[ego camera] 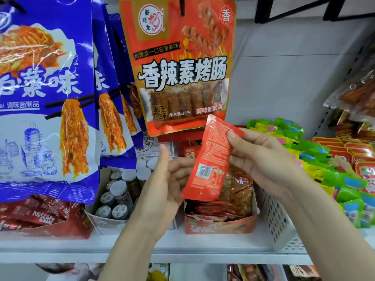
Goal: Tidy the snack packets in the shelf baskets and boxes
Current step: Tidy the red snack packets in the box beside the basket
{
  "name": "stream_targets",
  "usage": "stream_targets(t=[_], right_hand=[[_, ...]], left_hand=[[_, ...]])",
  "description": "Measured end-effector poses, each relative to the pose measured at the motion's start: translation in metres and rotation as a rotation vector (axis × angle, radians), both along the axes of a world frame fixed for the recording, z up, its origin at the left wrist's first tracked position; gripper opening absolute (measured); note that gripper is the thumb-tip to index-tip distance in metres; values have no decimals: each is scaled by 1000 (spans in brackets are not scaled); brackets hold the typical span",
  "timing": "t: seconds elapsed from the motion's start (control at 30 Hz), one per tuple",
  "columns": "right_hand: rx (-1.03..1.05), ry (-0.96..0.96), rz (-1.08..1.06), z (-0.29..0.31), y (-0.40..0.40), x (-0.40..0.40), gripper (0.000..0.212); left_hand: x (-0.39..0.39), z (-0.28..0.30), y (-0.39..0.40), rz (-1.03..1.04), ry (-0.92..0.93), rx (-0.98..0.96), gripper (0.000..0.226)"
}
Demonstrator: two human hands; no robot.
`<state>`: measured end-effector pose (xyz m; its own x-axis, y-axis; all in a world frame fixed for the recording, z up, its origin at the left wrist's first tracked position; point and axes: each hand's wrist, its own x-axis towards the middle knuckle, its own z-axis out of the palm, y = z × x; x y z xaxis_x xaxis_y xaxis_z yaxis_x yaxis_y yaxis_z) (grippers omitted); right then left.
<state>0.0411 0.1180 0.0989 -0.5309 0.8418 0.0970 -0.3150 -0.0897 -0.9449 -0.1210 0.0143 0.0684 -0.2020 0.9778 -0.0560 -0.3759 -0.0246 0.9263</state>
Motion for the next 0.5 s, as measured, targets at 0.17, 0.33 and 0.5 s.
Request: stream_targets(t=[0.17,0.33,0.5], right_hand=[[-19,150,168,4,-9,-4,25],[8,54,30,9,-4,2,30],[80,-87,4,12,-1,12,33]], left_hand=[[15,-1,-3,-329,-229,0,50],[16,2,4,-111,-189,22,33],[11,-2,9,258,193,58,24]])
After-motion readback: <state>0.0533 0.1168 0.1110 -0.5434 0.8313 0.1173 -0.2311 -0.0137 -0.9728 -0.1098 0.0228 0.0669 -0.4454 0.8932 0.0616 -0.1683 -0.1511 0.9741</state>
